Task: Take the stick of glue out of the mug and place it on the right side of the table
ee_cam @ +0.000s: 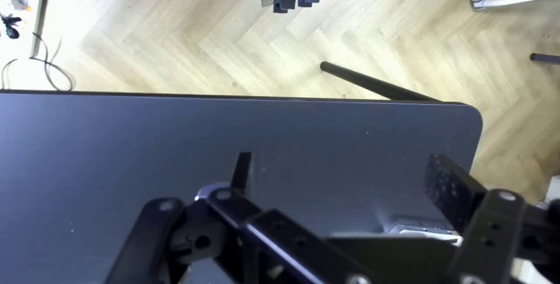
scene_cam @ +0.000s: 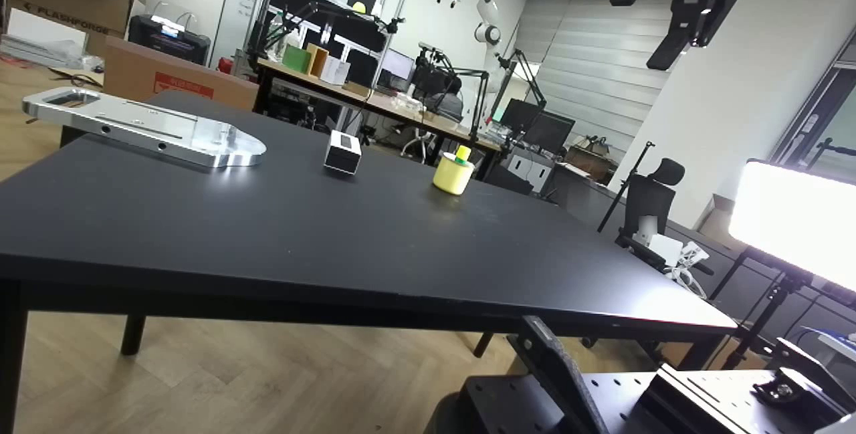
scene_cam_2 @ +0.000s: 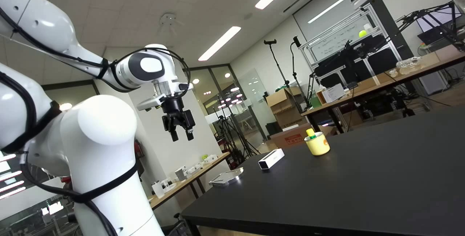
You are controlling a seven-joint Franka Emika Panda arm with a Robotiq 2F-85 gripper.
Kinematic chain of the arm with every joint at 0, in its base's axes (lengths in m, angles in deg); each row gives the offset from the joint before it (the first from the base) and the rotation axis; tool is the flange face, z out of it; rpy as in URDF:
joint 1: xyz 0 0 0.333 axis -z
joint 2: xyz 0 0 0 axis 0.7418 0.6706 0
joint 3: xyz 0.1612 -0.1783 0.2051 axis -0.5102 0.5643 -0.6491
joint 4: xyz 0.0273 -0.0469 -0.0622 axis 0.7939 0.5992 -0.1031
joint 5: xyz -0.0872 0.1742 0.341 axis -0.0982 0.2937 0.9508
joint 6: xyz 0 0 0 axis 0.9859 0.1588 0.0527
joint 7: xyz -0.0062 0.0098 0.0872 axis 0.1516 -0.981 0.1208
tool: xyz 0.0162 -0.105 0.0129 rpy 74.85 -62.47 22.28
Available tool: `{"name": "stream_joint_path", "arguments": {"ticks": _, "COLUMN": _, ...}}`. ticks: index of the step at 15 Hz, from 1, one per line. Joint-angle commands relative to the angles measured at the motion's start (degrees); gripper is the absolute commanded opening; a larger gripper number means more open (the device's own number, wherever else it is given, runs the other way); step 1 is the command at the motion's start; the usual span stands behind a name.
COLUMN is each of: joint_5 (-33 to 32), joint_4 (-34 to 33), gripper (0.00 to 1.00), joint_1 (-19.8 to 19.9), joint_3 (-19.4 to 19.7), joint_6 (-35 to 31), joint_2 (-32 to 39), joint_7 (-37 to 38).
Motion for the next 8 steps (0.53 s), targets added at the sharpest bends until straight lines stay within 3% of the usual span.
{"name": "stream_joint_path", "arguments": {"ticks": 1, "joint_5": -8.5, "joint_4": -2.5, "gripper": 1.00, "joint_1": 5.4, "joint_3": -0.9, "joint_6": -0.4, "joint_2": 0.8, "joint_7": -1.1}}
{"name": "stream_joint_path", "arguments": {"ticks": 8, "joint_5": -24.7, "joint_4": -11.5, "gripper": 1.00, "joint_1": 15.2, "joint_3": 5.5, "joint_6": 1.0, "joint_2": 6.9, "joint_7": -9.6}}
